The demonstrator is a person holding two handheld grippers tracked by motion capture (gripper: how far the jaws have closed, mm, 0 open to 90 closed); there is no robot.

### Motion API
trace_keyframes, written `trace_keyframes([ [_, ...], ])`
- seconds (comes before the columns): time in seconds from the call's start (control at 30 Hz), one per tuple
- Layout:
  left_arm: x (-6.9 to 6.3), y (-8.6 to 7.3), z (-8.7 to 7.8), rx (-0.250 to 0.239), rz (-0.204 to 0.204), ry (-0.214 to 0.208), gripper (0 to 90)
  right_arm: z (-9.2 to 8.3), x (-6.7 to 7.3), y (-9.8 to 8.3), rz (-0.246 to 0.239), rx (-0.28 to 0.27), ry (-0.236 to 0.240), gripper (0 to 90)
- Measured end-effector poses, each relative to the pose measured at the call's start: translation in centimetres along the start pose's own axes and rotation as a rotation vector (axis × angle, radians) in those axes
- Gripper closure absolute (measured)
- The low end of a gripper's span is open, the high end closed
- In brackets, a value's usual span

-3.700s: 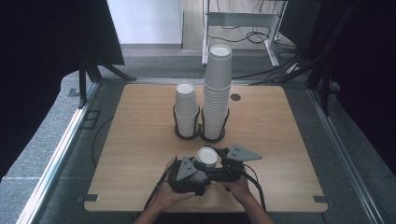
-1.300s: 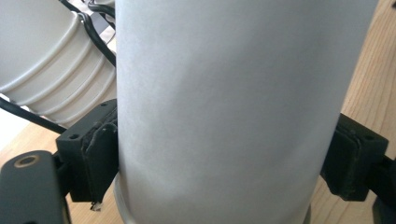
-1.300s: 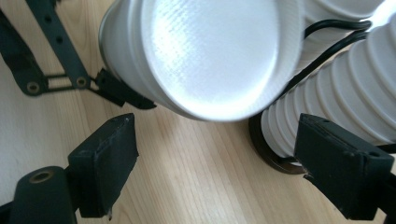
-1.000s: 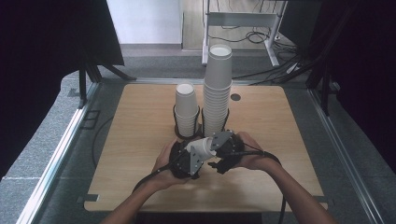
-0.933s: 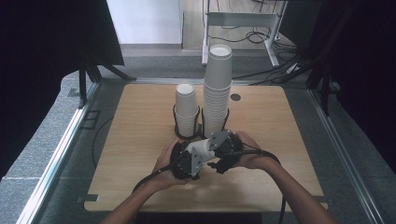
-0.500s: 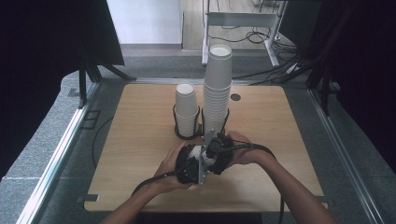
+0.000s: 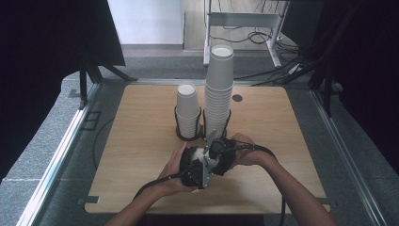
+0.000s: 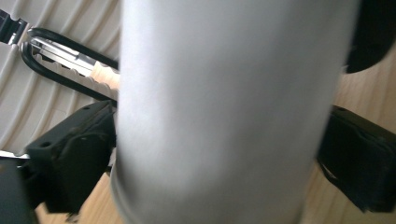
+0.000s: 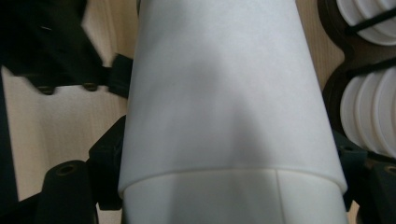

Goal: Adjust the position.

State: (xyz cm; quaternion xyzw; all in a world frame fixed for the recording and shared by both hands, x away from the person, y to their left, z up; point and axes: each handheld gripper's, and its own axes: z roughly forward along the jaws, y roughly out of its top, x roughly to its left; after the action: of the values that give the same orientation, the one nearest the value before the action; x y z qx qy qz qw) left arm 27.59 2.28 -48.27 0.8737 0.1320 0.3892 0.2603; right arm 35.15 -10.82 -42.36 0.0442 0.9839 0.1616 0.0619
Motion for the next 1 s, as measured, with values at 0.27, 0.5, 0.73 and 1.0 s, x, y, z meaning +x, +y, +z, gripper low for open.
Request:
trace_keyframes([
  [0.27,0.4,0.0,-1.3,-0.036,-0.082,-0.015,0.7,0.1,-0.2,-1.8,0.070,-0.086,-0.017,23.3],
  [0.5,1.5,-0.5,-2.4,-0.079,-0.216,-0.048,2.0,0.2,-0.2,-2.9,0.123,-0.165,-0.028,23.3],
  [0.73,1.9,-1.3,-2.9,-0.113,-0.325,-0.075,5.1,0.4,0.2,-3.3,0.153,-0.243,-0.052,23.2],
  [1.0,3.3,-2.1,-4.5,-0.181,-0.499,-0.100,10.9,0.7,0.3,-4.3,0.246,-0.352,-0.074,23.2],
])
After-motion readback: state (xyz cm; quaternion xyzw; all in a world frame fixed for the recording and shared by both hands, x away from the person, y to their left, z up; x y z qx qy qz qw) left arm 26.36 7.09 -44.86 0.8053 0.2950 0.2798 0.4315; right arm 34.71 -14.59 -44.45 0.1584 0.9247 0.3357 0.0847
